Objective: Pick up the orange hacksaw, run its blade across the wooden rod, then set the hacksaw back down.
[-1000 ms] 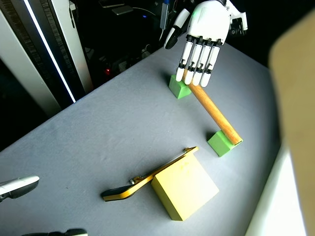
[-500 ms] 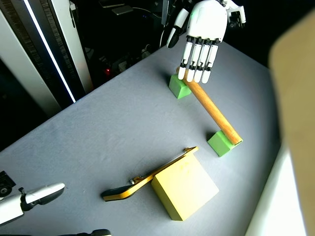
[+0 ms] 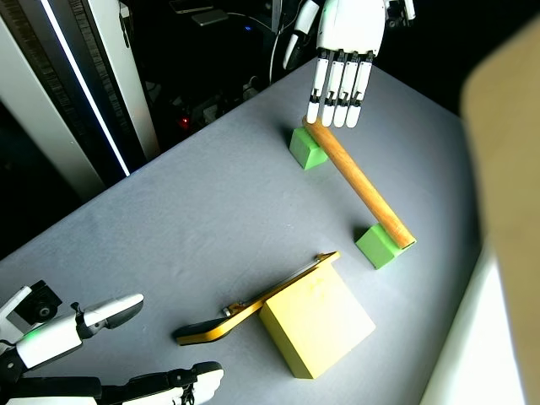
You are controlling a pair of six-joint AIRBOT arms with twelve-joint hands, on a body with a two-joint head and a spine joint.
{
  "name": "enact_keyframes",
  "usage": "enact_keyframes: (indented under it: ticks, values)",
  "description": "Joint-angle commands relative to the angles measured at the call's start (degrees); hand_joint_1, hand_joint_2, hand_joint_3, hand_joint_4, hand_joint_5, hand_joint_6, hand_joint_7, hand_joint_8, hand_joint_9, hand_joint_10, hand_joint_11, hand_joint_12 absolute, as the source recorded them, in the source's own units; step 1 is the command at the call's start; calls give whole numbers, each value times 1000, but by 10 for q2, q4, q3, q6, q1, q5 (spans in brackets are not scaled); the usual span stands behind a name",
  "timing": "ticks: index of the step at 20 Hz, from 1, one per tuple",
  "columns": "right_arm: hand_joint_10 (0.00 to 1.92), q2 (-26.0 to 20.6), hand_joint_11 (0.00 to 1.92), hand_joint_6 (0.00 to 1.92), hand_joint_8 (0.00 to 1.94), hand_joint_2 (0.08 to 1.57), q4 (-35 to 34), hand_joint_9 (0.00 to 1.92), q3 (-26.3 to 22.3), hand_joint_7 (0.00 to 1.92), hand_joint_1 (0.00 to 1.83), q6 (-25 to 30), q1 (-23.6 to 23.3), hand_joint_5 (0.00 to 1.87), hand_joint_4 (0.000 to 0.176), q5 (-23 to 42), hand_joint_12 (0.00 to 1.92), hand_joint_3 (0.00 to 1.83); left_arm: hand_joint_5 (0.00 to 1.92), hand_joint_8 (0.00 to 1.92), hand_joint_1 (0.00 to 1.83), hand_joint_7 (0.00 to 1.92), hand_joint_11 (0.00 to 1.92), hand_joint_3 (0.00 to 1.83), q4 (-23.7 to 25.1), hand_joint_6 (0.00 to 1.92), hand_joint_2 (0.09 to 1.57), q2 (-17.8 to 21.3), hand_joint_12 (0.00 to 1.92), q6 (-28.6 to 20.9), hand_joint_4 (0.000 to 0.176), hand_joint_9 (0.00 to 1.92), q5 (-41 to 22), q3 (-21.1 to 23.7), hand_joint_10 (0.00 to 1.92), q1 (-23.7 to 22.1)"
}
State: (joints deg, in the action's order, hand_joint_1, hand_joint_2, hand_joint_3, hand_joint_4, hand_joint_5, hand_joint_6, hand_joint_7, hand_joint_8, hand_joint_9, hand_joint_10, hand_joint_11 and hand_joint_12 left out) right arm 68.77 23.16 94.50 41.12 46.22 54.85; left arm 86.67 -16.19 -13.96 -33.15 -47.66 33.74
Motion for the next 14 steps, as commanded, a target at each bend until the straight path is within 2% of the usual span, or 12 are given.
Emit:
enact_keyframes:
  ticks: [1, 6, 9, 14]
  values:
    - [7, -1, 0, 3, 4, 1036, -35, 214, 2, 205, 833, 9, -6, 203, 0, 52, 830, 0, 60, 7, 0, 28, 0, 0, -14, 9, 1296, 6, 0, -13, 0, 9, 18, 2, 4, -4]
    - [1, 17, 0, 2, 1, 1068, -76, 199, 2, 191, 773, 25, -12, 185, 0, 28, 790, 3, 108, 3, 5, 46, 9, 0, -2, 8, 1298, -1, 6, -57, 0, 22, 76, 15, 1, -3]
    - [1, 26, 0, 0, 0, 1075, -97, 181, 2, 175, 751, 24, -22, 159, 0, 15, 792, 4, 98, 2, 8, 32, 0, 2, -2, 2, 1304, -7, 0, -60, 0, 5, 87, 18, 2, -1]
    - [4, 46, 0, 19, 8, 1077, -99, 193, 2, 203, 749, 20, -34, 225, 0, -7, 792, 2, 78, 1, 0, 27, 1, 1, -2, 0, 1301, -23, 0, -66, 0, 4, 96, 17, 1, 9]
